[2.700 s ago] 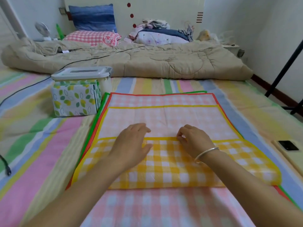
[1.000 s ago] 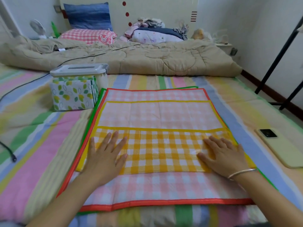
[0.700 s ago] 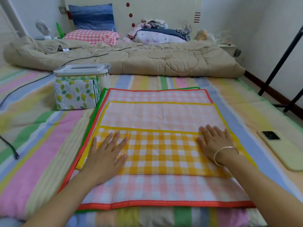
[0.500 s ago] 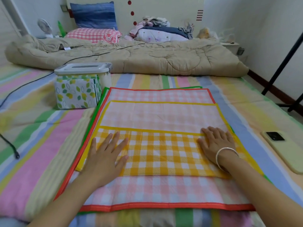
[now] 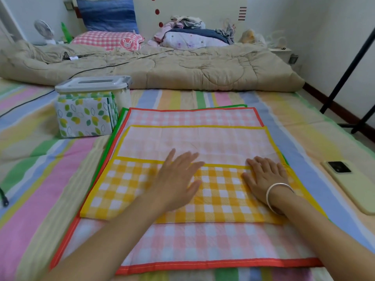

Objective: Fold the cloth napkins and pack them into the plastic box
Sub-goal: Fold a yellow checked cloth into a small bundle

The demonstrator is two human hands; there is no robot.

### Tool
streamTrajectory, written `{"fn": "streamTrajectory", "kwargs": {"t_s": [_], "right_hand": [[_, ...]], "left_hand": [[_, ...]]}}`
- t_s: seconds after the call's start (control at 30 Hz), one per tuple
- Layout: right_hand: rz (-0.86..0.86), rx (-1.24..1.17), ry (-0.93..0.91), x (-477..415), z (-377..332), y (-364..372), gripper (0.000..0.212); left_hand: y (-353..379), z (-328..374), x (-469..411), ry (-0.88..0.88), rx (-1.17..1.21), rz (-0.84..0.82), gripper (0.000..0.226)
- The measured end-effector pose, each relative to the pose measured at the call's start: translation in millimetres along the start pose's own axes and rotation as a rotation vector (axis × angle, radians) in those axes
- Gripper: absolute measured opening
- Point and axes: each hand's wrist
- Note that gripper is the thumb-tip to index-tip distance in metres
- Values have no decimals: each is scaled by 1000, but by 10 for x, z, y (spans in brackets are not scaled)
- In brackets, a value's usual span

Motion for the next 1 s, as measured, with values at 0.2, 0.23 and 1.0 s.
{"fn": "streamTrajectory", "kwargs": {"t_s": [0.2,0.23,1.0], "right_hand": [[-131,-199,1,-168,58,-273,53],[-183,-188,8,-246,38,-410,52],[15,192,-335,-1477,-1428,-680,79]], "left_hand": [[542,-8,-76,56,19,-38,84],[594,-26,-77,65,34,-2,84],[697,-50,-95,118,146,239,58]]}}
Point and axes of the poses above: each hand's wrist, its own x-axis away from the middle knuckle, its own y-axis out of the palm, z = x × y, and after that the axes turned 1 degree about -y, right-handed
